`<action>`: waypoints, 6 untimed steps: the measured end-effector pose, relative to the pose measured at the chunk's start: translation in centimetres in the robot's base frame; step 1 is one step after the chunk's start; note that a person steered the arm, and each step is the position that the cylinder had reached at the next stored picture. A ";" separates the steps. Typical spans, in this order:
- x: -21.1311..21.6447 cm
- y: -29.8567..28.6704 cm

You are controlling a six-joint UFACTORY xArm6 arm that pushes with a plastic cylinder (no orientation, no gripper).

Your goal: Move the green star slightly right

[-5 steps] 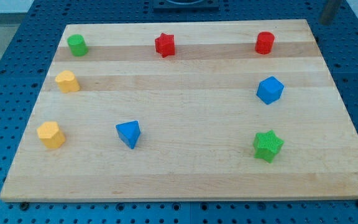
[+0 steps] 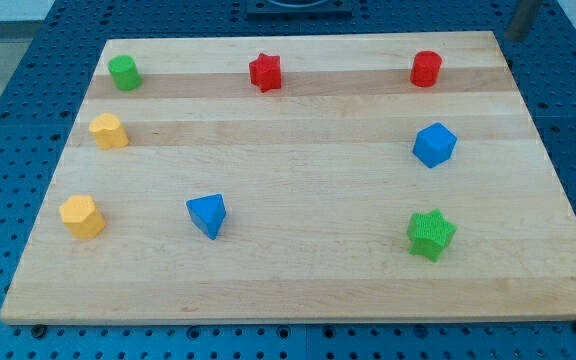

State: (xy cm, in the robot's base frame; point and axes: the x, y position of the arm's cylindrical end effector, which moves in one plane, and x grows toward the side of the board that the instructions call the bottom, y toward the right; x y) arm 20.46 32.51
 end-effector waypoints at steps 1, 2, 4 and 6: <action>0.0 -0.1; -0.2 -0.2; 1.6 0.0; 10.5 -1.5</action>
State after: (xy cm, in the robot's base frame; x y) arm 30.99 31.02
